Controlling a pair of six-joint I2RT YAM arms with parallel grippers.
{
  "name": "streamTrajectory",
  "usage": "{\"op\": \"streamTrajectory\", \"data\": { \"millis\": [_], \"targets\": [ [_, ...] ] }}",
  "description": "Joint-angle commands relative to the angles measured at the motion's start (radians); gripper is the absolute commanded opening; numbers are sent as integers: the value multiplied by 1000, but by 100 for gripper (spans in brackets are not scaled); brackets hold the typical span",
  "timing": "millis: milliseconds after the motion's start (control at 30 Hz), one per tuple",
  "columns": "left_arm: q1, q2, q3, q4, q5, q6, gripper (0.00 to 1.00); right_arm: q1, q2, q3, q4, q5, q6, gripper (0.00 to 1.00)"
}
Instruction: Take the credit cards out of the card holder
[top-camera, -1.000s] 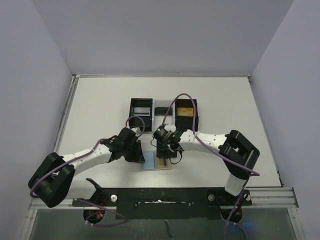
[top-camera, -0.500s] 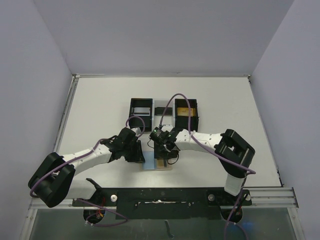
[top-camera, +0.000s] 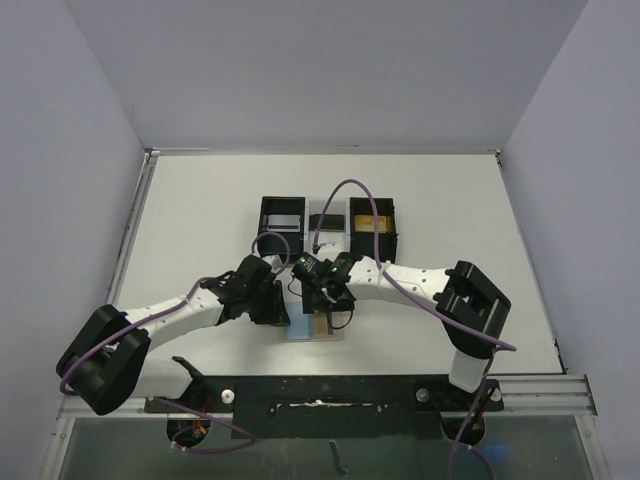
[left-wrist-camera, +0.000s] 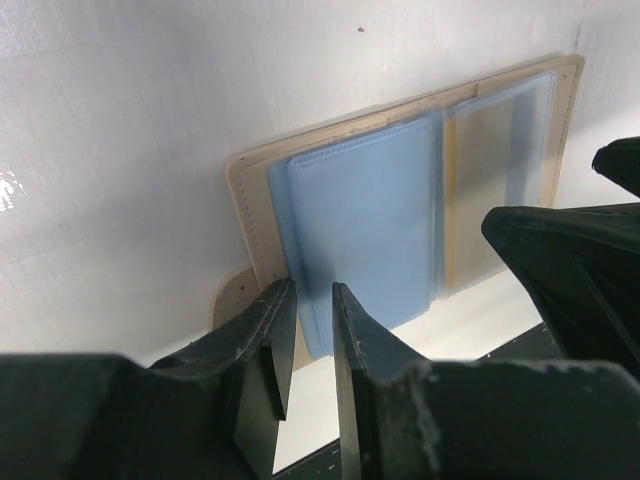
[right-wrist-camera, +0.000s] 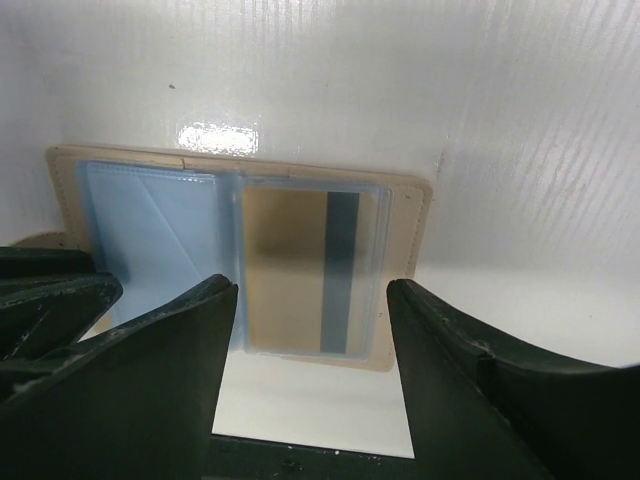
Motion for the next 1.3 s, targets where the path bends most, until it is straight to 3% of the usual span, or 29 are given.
{"op": "streamTrajectory", "data": {
  "millis": [0,767,1267],
  "targets": [
    [-4,-1,12,36,12,10,20,1,-10,6,-3,29,12,63],
    [-4,5,22,36,12,9,20,8,79,2,79,-62,-15,66],
    [-4,7,22,39,12,11,20,11,5,36,-42,61,22,70]
  ]
}}
